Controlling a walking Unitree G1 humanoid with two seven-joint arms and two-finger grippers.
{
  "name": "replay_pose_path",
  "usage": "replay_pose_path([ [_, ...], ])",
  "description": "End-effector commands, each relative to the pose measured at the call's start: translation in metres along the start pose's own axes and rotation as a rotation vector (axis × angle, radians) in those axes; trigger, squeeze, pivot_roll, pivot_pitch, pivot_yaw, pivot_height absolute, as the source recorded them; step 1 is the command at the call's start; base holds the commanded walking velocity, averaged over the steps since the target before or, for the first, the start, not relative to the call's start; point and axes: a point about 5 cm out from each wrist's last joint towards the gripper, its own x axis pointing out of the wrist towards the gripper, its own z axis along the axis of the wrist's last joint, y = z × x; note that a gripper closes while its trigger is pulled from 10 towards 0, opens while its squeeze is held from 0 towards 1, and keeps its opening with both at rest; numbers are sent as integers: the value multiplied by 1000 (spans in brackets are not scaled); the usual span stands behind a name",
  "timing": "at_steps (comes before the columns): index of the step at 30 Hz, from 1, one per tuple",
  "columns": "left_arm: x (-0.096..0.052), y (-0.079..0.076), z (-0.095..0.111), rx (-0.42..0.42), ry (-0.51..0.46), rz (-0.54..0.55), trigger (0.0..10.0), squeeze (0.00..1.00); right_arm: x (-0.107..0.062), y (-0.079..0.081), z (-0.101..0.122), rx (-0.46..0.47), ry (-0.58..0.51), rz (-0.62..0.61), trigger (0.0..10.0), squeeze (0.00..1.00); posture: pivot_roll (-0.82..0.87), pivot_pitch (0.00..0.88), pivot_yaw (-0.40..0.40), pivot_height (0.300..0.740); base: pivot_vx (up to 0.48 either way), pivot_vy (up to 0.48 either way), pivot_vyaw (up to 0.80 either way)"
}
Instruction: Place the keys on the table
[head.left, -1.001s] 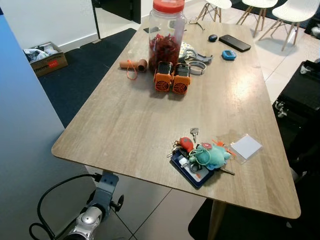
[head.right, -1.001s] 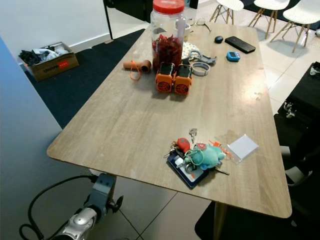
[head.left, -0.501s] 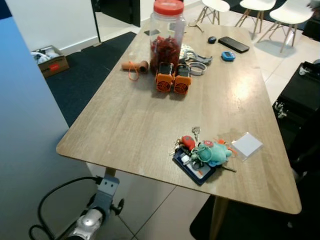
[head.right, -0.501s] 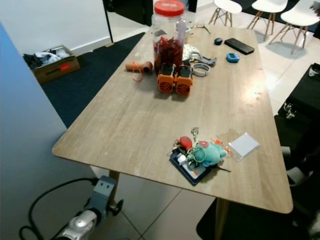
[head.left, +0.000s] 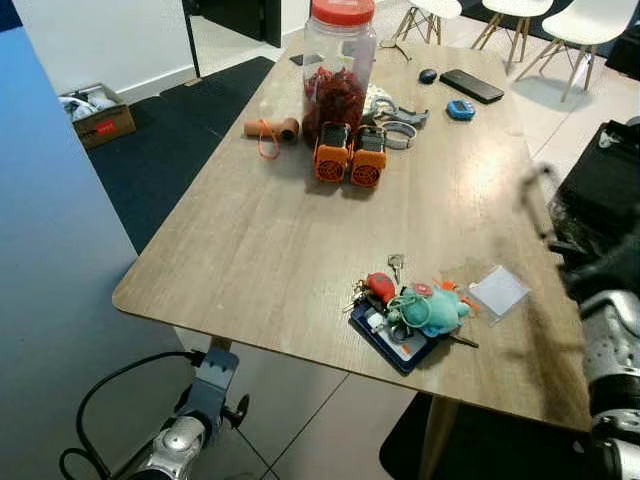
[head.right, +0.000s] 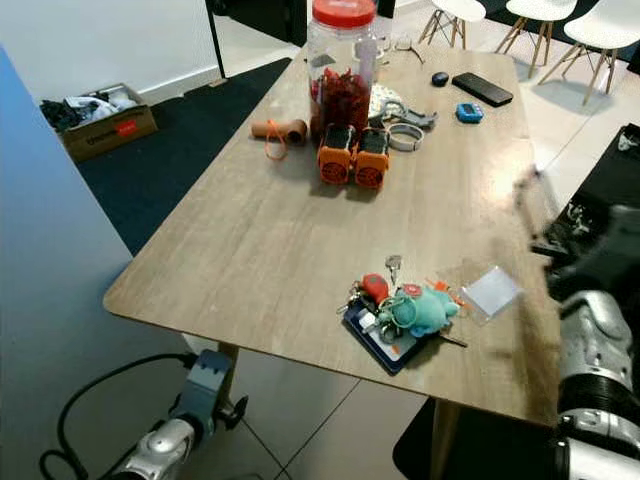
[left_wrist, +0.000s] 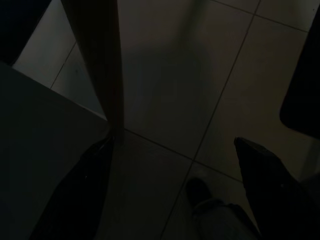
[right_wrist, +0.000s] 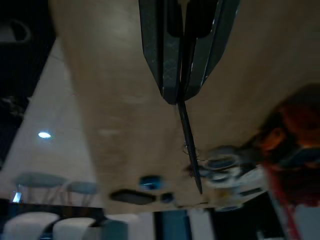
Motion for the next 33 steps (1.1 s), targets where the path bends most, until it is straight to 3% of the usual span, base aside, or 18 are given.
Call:
replay_pose_path([
  [1, -2, 1, -4, -7, 3, -1, 10000, 0, 0, 19, -5, -31, 67, 156, 10000, 0, 55, 14, -27, 740, 0, 0, 0],
  [3, -2, 1, -4, -10, 0, -1, 10000, 0, -3, 32, -7, -73, 119, 277, 10000, 0, 58, 23, -27, 740, 0, 0, 0],
  [7, -2, 1, -4, -11, -2, -2, 10000, 0, -4, 36, -8, -86, 137, 315, 10000, 0, 58, 25, -27, 740, 0, 0, 0],
  [9, -3, 1, -4, -15, -4, -6, 10000, 0, -9, 44, -6, -130, 181, 410, 10000, 0, 58, 29, -25, 740, 0, 0, 0],
  [16, -3, 0, -5, -20, -5, -12, 10000, 0, -15, 54, 1, -194, 215, 524, 10000, 0, 59, 32, -25, 740, 0, 0, 0],
  [19, -3, -1, -5, -23, -6, -16, 10000, 0, -19, 65, 17, -236, 215, 614, 10000, 0, 56, 35, -23, 740, 0, 0, 0],
  [23, -3, -1, -5, -23, -6, -17, 10000, 0, -19, 68, 21, -249, 214, 631, 10000, 0, 56, 35, -23, 740, 0, 0, 0],
  [28, -3, -1, -4, -24, -4, -21, 10000, 0, -19, 87, 26, -275, 202, 720, 10000, 0, 54, 35, -23, 740, 0, 0, 0],
  [33, -2, -1, -3, -25, -7, -23, 10000, 0, -25, 118, 14, -260, 252, 879, 10000, 0, 60, 34, -24, 740, 0, 0, 0],
])
